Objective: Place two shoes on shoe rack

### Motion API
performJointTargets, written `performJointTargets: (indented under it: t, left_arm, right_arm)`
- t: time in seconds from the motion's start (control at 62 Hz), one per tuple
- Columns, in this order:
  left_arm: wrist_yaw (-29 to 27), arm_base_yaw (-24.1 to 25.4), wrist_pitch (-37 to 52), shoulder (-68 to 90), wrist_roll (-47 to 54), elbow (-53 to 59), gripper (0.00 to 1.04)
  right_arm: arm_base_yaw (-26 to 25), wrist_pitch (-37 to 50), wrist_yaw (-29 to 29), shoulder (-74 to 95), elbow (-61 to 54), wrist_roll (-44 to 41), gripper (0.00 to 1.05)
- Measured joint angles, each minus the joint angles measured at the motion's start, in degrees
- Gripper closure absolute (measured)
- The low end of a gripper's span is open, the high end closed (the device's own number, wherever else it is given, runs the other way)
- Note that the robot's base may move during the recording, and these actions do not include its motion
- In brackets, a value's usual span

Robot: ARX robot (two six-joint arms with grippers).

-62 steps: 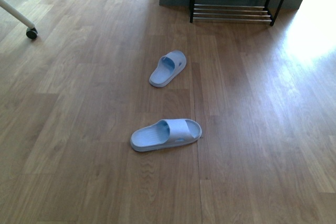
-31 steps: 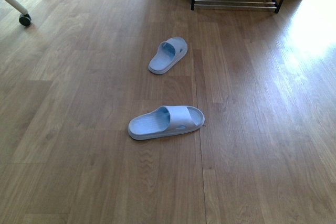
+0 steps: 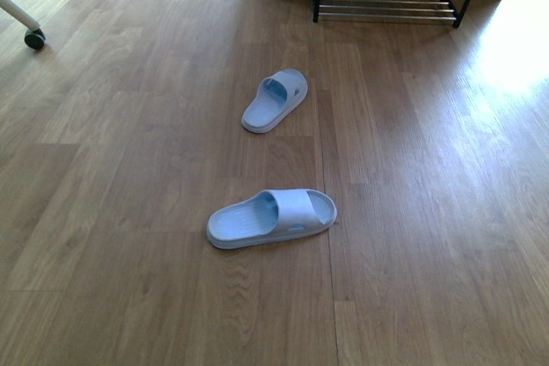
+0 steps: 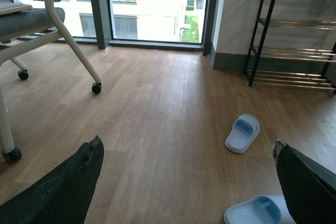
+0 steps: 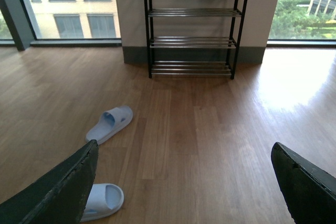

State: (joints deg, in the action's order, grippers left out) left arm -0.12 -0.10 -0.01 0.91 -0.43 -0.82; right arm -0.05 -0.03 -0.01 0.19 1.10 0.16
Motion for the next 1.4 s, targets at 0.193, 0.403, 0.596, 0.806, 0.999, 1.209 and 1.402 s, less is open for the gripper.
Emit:
performJointTargets:
  t: [0.193, 0.403, 0.596, 0.806, 0.999, 1.209, 1.402]
  left_arm:
    - [-0.07, 0.00, -0.02, 0.00, -0.02, 0.00, 0.09]
    - [-0.02, 0.00, -0.02, 0.00, 0.00, 0.00, 0.09]
    - [0.11, 0.00, -0.02, 0.00, 0.00, 0.00, 0.09]
    - [0.17, 0.00, 0.00, 0.00, 0.00, 0.00, 0.09]
    - [-22.29, -4.48, -17.05, 15.34, -14.53, -8.04, 0.09]
    - [-17.18, -2.62, -1.51, 47.56, -11.13, -16.50, 0.09]
    - [-12.37, -7.26, 7.30, 79.14, 5.03, -25.68, 0.09]
  right_arm:
    - [0.00, 0.00, -0.22, 0.00, 0.00, 0.00, 0.09]
    - [0.00, 0.00, -0.17, 0.00, 0.00, 0.00, 0.09]
    - [0.00, 0.02, -0.13, 0.00, 0.00, 0.00, 0.09]
    - [0.02, 0.02, 0.20, 0.02, 0.00, 0.00, 0.09]
    - [0.02, 0.02, 0.07, 0.00, 0.00, 0.00, 0.09]
    - [0.02, 0.02, 0.02, 0.02, 0.00, 0.00, 0.09]
    - [0.02, 0.02, 0.02, 0.02, 0.00, 0.00, 0.09]
